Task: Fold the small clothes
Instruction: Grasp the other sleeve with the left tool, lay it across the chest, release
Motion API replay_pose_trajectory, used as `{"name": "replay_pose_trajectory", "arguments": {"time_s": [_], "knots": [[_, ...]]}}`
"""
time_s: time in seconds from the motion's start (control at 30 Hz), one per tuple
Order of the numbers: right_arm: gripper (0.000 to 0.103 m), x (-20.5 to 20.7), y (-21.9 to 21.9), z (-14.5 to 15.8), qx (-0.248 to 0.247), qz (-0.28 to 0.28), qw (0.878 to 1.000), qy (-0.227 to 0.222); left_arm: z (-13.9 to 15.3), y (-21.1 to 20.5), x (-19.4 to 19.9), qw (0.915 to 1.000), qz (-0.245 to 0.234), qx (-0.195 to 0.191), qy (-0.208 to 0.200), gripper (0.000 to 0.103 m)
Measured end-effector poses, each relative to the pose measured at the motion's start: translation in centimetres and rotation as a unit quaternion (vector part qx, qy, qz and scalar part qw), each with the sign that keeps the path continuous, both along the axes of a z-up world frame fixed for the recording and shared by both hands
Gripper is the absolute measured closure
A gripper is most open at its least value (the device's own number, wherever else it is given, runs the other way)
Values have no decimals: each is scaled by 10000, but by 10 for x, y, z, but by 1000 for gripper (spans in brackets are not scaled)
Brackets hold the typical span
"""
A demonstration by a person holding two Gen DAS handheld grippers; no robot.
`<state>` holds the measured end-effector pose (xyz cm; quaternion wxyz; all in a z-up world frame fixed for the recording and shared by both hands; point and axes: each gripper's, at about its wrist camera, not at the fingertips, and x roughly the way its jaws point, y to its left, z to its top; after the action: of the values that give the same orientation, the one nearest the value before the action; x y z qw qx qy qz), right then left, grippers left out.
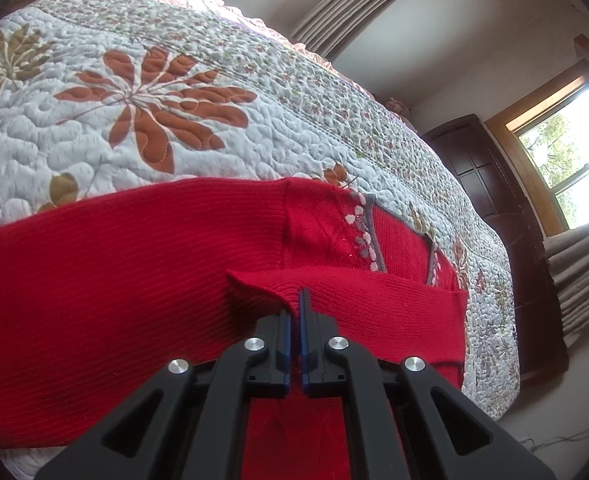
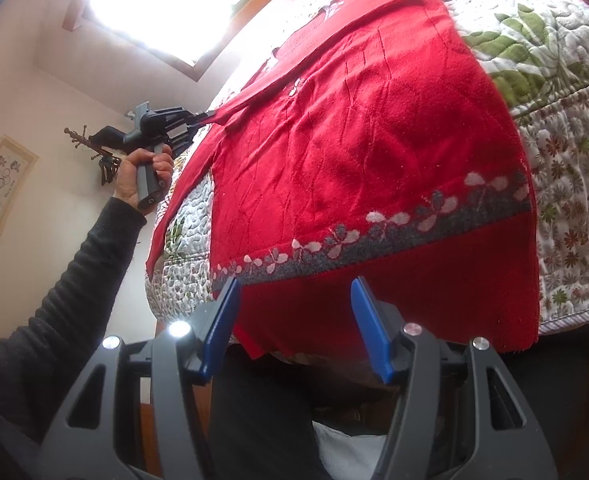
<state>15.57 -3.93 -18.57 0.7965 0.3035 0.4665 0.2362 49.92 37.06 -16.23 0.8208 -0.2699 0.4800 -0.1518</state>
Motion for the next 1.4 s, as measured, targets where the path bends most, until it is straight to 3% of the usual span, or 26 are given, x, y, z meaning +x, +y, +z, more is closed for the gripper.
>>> {"name": "replay_pose_trajectory", "arguments": {"time_s": [0.17,0.3,0.43,0.57,0.6,0.63,0.7,0.77,0.83,0.87,0.9,0.93,0.97,1.03,1.1,1.17,1.23,1.27,1.33,1.4], "knots": [[45,0,2,0,1,9,10000,3,-20,4,1,9997,-74,-98,216,99],[44,2,4,-3,12,32,10000,56,-19,16,6,9997,107,-166,176,76],[44,4,9,-4,13,55,10000,79,-20,18,19,9993,107,-286,235,73],[43,5,9,-6,5,50,9999,142,-23,16,26,9980,9,-591,221,75],[43,5,10,-7,-4,53,9999,160,-20,14,26,9982,-27,-588,124,87],[43,6,10,-9,-17,55,9998,177,-15,13,24,9984,-12,-551,-110,96],[43,6,9,-11,-29,61,9997,215,2,11,13,9948,-40,-476,-904,100],[43,7,10,-12,-26,53,9997,248,15,4,-1,9857,-15,2,-1687,100],[43,7,10,-12,-31,53,9997,251,10,0,1,9869,65,472,-1541,99],[43,8,10,-11,-29,55,9997,249,2,1,6,9911,42,385,-1277,99],[43,8,10,-11,-30,61,9997,240,-4,4,9,9945,50,252,-1013,95],[43,8,10,-10,-38,64,9997,224,-6,7,9,9958,58,135,-901,80],[42,8,11,-9,-41,60,9997,212,-4,9,5,9954,91,49,-950,73],[41,8,11,-8,-40,51,9998,203,6,6,-2,9927,-27,-162,-1198,69],[41,9,12,-10,-51,60,9997,228,7,-2,-5,9920,-307,-487,-1120,57],[41,11,14,-11,-52,91,9996,246,-1,-14,-3,9944,-477,-350,-875,53],[41,11,18,-10,-49,133,9996,232,-18,-21,4,9981,-439,111,-407,53],[41,11,20,-8,-45,157,9996,212,-23,-19,5,9985,-416,61,-361,53],[39,10,24,-3,-48,194,9997,152,-19,-9,-3,9985,-212,-202,-469,48],[35,8,25,1,-63,196,9997,104,-6,9,-20,9955,97,-547,-761,29]]}}
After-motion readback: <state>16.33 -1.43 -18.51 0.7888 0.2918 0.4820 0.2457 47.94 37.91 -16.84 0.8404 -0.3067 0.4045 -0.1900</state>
